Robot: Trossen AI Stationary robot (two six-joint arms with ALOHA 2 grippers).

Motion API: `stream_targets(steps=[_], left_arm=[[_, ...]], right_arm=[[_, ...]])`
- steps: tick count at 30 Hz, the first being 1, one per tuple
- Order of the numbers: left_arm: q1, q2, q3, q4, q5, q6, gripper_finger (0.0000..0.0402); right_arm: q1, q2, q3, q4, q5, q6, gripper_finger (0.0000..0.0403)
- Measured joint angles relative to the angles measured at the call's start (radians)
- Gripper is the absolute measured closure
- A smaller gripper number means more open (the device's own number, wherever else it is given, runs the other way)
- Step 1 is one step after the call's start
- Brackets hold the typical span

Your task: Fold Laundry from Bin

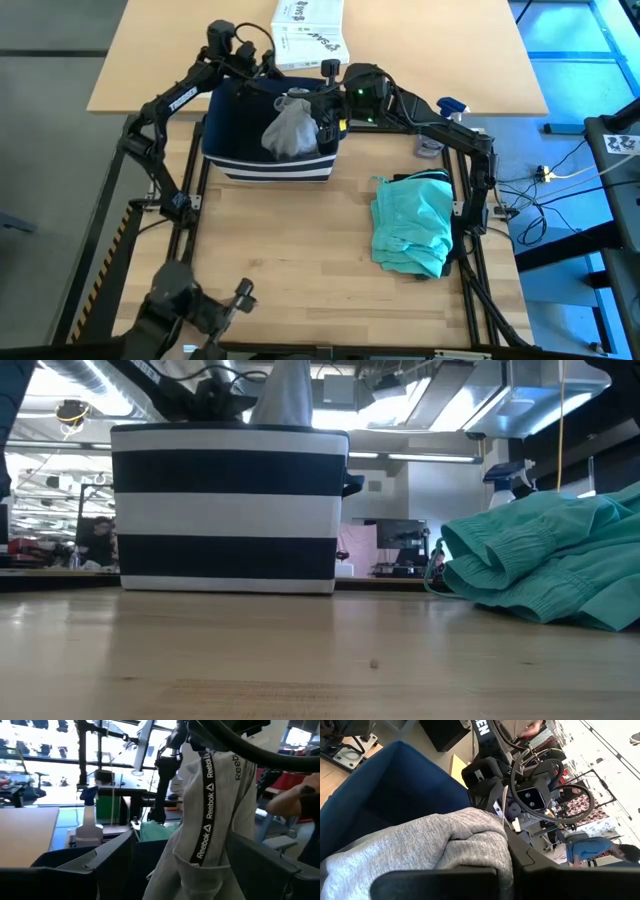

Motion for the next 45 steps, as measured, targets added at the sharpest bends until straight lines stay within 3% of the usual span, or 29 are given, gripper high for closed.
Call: stream_targets(steps=[14,31,36,43,45], left_arm=[[-0.074,0.083,0.008,0.085,0.003,-0.029,0.0098],[-0.081,0.053,0.008,0.073,0.002,-0.049,0.0098],[-0.095,0.001,-0.003,0.067,0.003,0.033,0.0099],[-0.090,-0.085,-0.131,0.049,0.003,0.204,0.0112],[-0.083,-0.085,-0.145,0.044,-0.056,0.235,0.0113]], right_arm=[[0.018,0.000,0.000,0.014,0.021,-0.001,0.0402],[0.018,0.000,0.000,-0.039,0.142,-0.027,0.0402],[0.018,0.000,0.000,-0.037,0.159,-0.033,0.0402],[0.019,0.000,0.000,-0.035,0.156,-0.037,0.0402],[0.019,0.000,0.000,-0.035,0.142,-0.037,0.0402]])
